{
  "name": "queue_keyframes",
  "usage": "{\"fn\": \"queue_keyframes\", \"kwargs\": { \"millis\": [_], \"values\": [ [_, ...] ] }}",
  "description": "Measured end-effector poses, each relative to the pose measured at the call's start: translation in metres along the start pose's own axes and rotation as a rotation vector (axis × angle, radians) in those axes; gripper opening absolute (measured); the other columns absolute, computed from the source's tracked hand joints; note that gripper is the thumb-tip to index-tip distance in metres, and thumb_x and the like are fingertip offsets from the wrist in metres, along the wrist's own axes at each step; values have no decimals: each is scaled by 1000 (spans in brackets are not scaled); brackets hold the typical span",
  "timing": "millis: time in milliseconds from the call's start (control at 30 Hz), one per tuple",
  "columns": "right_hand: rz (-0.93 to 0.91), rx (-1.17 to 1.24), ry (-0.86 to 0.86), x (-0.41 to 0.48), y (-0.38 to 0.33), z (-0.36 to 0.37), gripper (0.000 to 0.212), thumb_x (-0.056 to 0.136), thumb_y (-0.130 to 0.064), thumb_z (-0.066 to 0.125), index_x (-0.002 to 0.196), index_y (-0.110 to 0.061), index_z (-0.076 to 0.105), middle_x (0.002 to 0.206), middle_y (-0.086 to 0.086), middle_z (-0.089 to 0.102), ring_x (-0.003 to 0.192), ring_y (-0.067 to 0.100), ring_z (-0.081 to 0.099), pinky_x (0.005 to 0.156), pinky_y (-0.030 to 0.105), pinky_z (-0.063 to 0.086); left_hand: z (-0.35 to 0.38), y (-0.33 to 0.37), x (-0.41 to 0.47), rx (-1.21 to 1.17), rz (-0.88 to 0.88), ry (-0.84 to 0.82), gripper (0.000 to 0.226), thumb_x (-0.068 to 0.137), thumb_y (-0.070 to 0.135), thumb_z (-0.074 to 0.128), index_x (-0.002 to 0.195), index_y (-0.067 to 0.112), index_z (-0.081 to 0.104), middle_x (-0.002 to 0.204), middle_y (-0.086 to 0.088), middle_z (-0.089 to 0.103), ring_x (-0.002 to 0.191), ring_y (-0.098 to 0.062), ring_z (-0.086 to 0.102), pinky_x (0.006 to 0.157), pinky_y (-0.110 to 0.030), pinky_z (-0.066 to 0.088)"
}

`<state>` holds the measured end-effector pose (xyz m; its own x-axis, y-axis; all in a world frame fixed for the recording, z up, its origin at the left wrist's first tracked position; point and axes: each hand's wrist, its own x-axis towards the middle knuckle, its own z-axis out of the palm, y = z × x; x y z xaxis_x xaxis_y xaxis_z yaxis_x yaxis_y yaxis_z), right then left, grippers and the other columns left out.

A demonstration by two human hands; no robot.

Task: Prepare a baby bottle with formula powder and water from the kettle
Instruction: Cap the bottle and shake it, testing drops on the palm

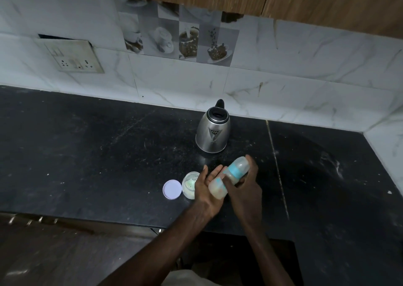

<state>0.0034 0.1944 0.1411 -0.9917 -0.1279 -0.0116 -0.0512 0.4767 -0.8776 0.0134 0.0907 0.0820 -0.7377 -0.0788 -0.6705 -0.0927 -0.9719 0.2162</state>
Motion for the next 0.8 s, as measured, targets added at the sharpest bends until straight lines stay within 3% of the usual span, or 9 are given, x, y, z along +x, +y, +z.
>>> {"fn": "queue_keyframes", "kwargs": {
  "millis": [100,167,267,433,533,633,733,800],
  "values": [
    [-7,15,-189,3,6,-2,91,88,-35,82,154,-54,22,137,-9,65,106,5,70,83,16,54,-2,3,0,-1,3,-3,55,106,48,57,136,4,69,134,-26,72,134,-45,63,120,-56,45],
    [-19,41,-327,11,10,-11,99,86,-33,86,154,-59,19,139,-11,64,105,4,72,81,13,55,-3,5,0,-32,14,-21,54,105,46,58,136,4,70,129,-26,74,123,-44,67,115,-55,49],
    [-40,47,-462,21,10,-21,112,82,-23,90,156,-60,14,134,-5,69,104,8,75,90,28,61,-2,6,-2,-62,22,-28,55,103,44,60,139,3,68,124,-25,76,108,-41,71,99,-50,56],
    [-75,164,-479,24,10,-22,114,78,-8,92,158,-48,21,131,-2,71,113,15,74,96,42,62,5,7,-5,-57,29,-75,54,103,45,59,138,4,68,124,-25,76,101,-40,75,90,-47,59],
    [-152,111,-418,32,-1,-35,112,74,-11,96,151,-56,30,130,-9,69,109,13,74,92,40,63,12,8,-8,-18,14,-84,56,105,49,54,138,6,67,125,-24,76,105,-37,75,92,-45,59],
    [-200,206,-196,42,-16,-51,113,74,-6,93,152,-56,29,127,-22,65,110,6,72,88,29,63,13,7,-7,32,27,-56,58,105,53,51,141,11,67,128,-12,78,114,-28,73,97,-40,55],
    [-171,415,210,40,-25,-47,110,79,-5,88,162,-37,21,133,-11,63,113,2,70,91,26,62,10,10,-4,40,41,-60,58,106,54,50,143,12,66,135,-6,76,129,-26,69,109,-41,51],
    [-126,319,181,29,-27,-31,112,78,-10,91,161,-39,22,130,-5,68,102,-4,72,86,20,61,10,10,-3,23,52,-42,59,105,53,51,144,11,65,131,-9,77,122,-27,72,107,-42,52]
  ]
}}
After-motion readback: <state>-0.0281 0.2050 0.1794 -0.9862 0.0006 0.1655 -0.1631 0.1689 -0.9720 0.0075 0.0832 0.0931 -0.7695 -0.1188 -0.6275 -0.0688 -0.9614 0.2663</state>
